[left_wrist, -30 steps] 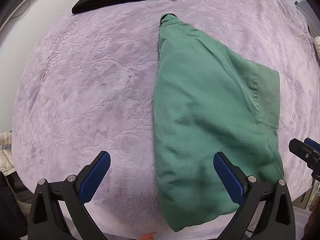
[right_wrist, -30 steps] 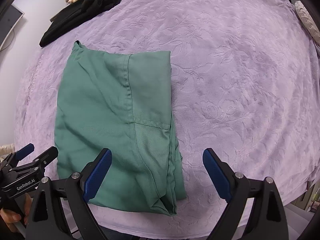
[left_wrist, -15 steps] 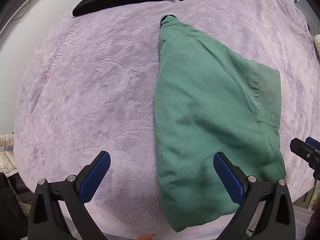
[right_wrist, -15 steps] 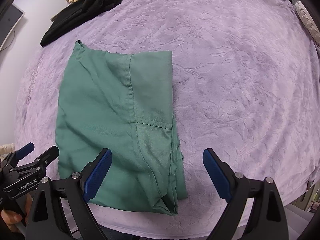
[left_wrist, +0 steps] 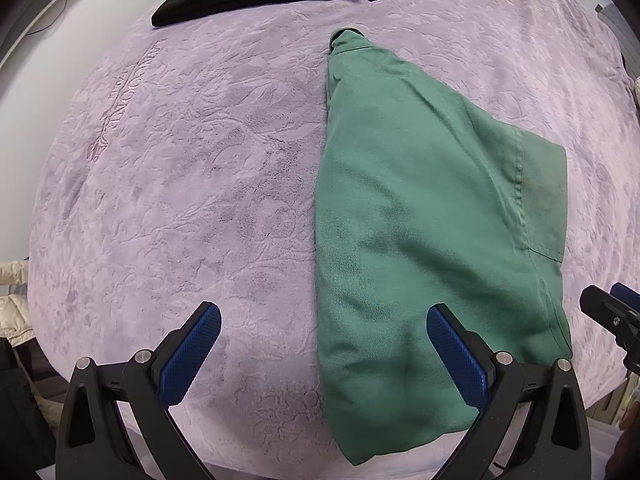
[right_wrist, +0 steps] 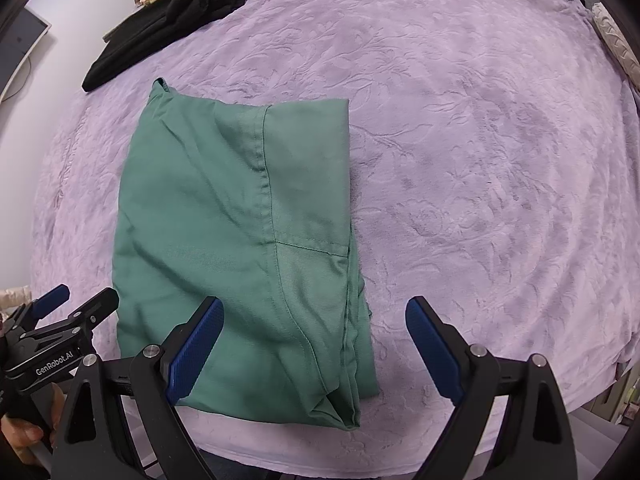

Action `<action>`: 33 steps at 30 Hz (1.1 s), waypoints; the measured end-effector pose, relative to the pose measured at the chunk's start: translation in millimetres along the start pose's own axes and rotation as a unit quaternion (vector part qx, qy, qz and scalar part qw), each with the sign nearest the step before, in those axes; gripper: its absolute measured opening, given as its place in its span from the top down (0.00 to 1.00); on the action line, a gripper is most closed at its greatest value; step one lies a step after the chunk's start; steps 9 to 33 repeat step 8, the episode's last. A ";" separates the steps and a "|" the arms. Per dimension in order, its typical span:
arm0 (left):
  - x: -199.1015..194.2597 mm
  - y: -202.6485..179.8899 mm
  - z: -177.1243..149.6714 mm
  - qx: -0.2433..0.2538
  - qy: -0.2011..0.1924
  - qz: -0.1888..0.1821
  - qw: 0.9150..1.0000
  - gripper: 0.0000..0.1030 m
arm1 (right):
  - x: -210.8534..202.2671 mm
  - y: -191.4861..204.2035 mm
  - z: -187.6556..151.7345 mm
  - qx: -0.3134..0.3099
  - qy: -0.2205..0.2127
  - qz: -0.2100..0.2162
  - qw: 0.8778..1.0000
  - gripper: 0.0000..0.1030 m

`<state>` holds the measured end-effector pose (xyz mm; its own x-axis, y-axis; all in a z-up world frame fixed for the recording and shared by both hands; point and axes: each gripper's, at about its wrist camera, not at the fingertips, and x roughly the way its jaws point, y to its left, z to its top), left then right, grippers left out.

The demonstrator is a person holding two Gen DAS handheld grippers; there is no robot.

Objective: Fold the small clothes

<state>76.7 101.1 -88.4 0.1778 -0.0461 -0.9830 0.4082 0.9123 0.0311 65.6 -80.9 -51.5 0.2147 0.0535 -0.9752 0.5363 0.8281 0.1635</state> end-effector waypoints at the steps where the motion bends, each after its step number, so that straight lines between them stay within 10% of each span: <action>1: -0.2 -0.2 0.1 0.001 -0.001 -0.001 1.000 0.00 | 0.0 -1.1 0.7 0.000 0.000 0.000 1.000 0.09; 33: -2.0 -2.6 1.6 0.010 -0.007 0.002 1.000 0.00 | 2.1 0.4 -2.3 0.002 0.001 -0.002 1.000 0.09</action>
